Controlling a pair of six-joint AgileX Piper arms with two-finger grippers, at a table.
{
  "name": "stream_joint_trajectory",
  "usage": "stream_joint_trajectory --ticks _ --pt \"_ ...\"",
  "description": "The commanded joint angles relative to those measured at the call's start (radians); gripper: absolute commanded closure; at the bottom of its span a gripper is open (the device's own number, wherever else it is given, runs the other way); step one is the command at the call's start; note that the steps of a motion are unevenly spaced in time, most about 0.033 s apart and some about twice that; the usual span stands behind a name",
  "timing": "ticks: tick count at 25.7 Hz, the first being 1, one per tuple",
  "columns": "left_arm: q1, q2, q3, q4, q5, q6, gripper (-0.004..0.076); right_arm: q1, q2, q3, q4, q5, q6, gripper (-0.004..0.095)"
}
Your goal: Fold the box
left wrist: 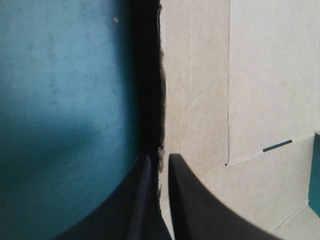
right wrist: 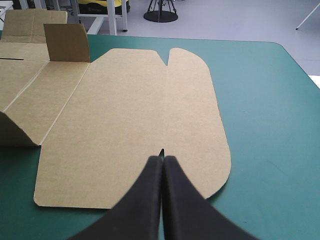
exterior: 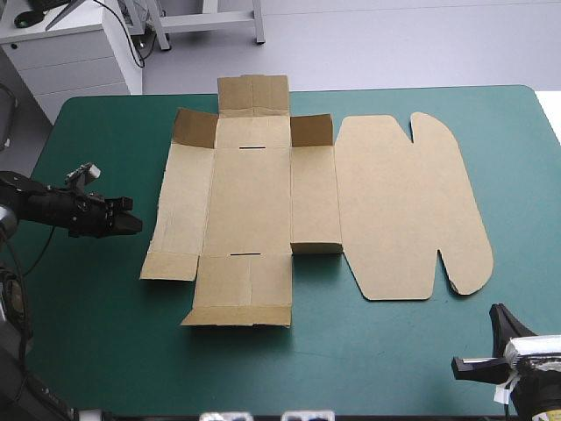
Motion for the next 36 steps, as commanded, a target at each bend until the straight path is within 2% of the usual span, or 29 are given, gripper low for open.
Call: stream_joint_trajectory --ticks 1,2,4,11,16,20,22,25,26,36 --pt "-0.004 -0.043 -0.029 -0.041 0.011 -0.026 0.0426 -0.006 -0.021 -0.022 0.007 -0.077 -0.005 0.0927" --pt "-0.012 -0.038 -0.029 -0.049 -0.007 -0.030 0.0345 -0.006 -0.021 -0.022 0.007 -0.077 -0.005 0.0927" --pt "-0.025 -0.012 -0.029 -0.060 -0.018 -0.034 0.0269 -0.006 -0.021 -0.022 0.007 -0.077 -0.005 0.0927" --pt "-0.038 0.073 -0.029 -0.200 0.005 -0.022 0.0281 -0.006 -0.021 -0.022 0.007 -0.077 -0.005 0.0927" --pt "-0.059 0.105 -0.029 -0.217 0.018 -0.022 0.0350 -0.006 -0.021 -0.022 0.007 -0.077 -0.005 0.0927" --pt "-0.088 0.123 -0.029 -0.217 0.029 -0.022 0.0442 -0.006 -0.021 -0.022 0.007 -0.077 -0.005 0.0927" --pt "-0.092 0.126 -0.029 -0.217 0.029 -0.020 0.0514 -0.006 -0.021 -0.022 0.005 -0.077 -0.005 0.0927" --pt "-0.087 0.126 -0.037 -0.211 0.027 0.011 0.0692 -0.006 -0.021 -0.022 0.005 -0.077 -0.005 0.0927" --pt "-0.083 0.126 -0.041 -0.211 0.036 0.021 0.0728 -0.006 -0.021 -0.022 0.005 -0.077 -0.005 0.0927" --pt "-0.068 0.126 -0.050 -0.213 0.047 0.021 0.0729 -0.006 -0.021 -0.022 0.005 -0.077 -0.005 0.0927"
